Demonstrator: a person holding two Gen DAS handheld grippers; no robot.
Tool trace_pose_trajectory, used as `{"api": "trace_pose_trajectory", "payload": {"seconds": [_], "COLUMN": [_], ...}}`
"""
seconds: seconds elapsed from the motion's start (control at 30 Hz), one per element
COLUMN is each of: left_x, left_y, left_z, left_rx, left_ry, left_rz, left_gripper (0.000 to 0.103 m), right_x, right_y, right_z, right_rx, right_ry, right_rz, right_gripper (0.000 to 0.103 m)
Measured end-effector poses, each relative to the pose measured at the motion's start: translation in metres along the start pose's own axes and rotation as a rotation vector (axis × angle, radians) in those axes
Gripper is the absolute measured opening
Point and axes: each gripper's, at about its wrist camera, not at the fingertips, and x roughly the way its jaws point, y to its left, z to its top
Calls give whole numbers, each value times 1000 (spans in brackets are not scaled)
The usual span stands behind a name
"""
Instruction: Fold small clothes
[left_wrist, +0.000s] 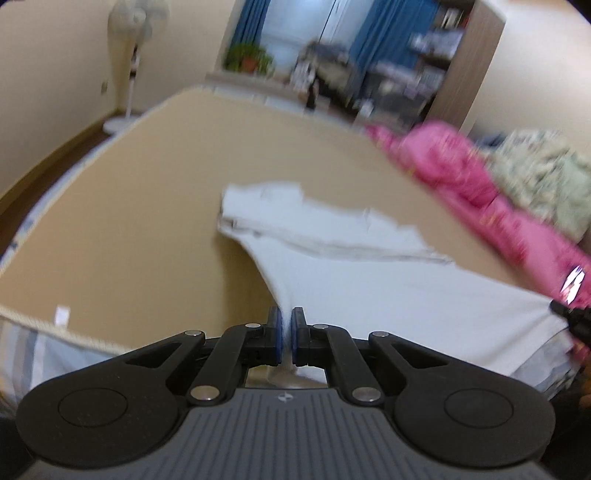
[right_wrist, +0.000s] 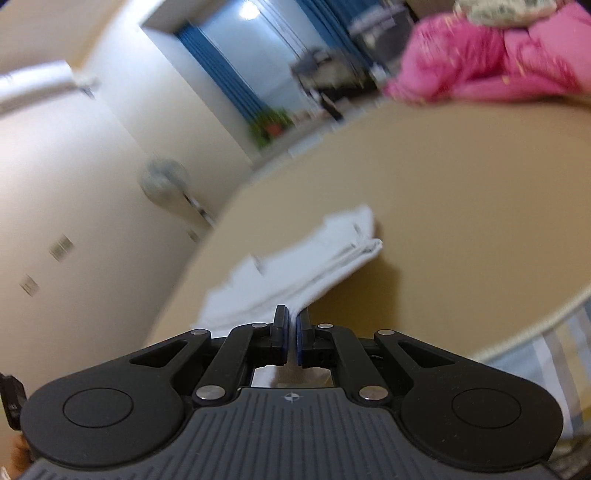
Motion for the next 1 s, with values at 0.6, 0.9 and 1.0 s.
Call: {"api": "trace_pose_trajectory", "payload": {"seconds": [0.6,0.9,1.0], "left_x": [27,220,226], "left_y": [20,52,83], "left_z": [43,89,77], "left_rx": [-51,-11,-127], "left_ry": [48,175,208], "left_rz": [-64,139,103], "left_gripper": [5,16,21], "right_x": [-10,182,192], "right_y": [-40,-79,-94], "right_z": [31,65,54], "right_rx": [71,49,54], "right_ry": [21,272,237], "right_rz": [9,-245,-294], "right_gripper": [3,10,10]}}
